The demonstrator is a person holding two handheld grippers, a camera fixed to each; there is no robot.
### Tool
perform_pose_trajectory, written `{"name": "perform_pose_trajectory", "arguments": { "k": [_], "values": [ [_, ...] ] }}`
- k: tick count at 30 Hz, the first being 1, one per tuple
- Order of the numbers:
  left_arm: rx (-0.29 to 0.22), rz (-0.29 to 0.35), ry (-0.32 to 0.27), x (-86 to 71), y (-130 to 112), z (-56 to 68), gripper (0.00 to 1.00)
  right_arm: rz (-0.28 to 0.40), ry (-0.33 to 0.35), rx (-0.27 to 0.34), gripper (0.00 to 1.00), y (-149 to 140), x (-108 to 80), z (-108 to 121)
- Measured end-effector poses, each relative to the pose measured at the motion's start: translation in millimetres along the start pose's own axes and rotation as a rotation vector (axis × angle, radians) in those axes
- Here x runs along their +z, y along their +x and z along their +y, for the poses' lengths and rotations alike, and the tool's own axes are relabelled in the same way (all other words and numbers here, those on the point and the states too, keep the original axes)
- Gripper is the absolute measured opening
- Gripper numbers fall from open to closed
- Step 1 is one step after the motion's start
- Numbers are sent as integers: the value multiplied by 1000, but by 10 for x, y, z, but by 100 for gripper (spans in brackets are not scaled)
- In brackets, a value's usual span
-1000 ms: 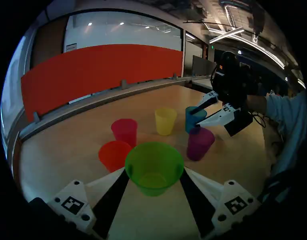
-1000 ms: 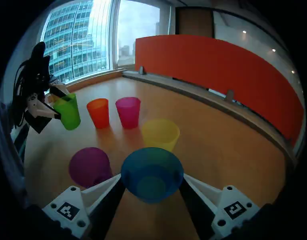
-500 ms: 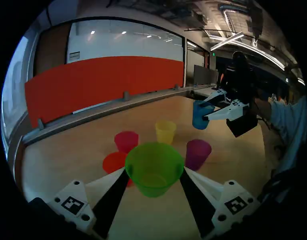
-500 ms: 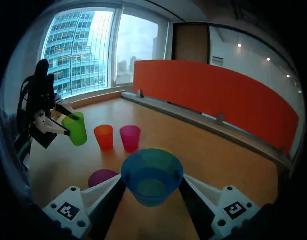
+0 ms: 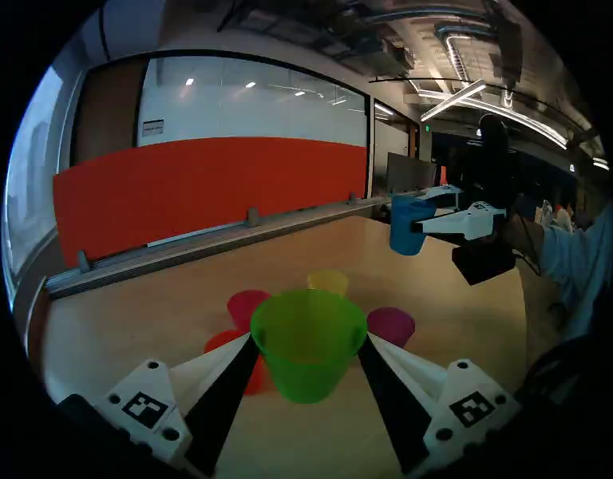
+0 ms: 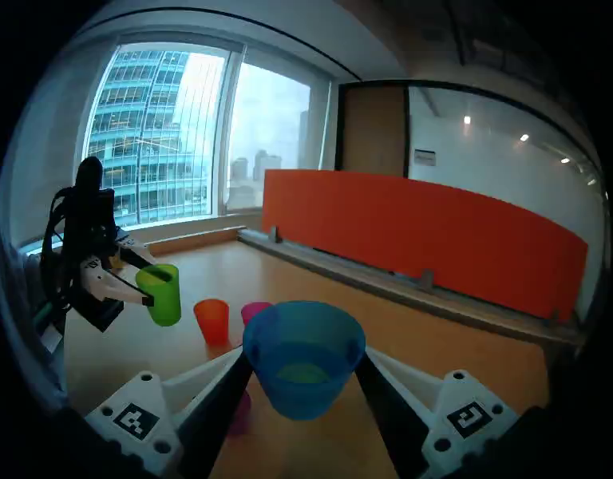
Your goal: Pour water
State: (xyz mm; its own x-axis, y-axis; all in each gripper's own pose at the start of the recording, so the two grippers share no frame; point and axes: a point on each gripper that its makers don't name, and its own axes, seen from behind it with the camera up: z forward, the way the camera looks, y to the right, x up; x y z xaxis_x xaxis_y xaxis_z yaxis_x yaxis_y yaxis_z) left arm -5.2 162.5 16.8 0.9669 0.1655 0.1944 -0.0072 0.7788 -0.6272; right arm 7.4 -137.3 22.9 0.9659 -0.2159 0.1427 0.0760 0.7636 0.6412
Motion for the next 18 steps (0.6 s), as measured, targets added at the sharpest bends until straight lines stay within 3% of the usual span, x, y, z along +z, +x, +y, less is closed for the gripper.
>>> {"name": "perform_pose_trajectory", "arguments": {
  "k": [18],
  "values": [
    [-14,102,-5,56,311,13,87,145,-15,-8,89,450,-22,-54]
  ]
}}
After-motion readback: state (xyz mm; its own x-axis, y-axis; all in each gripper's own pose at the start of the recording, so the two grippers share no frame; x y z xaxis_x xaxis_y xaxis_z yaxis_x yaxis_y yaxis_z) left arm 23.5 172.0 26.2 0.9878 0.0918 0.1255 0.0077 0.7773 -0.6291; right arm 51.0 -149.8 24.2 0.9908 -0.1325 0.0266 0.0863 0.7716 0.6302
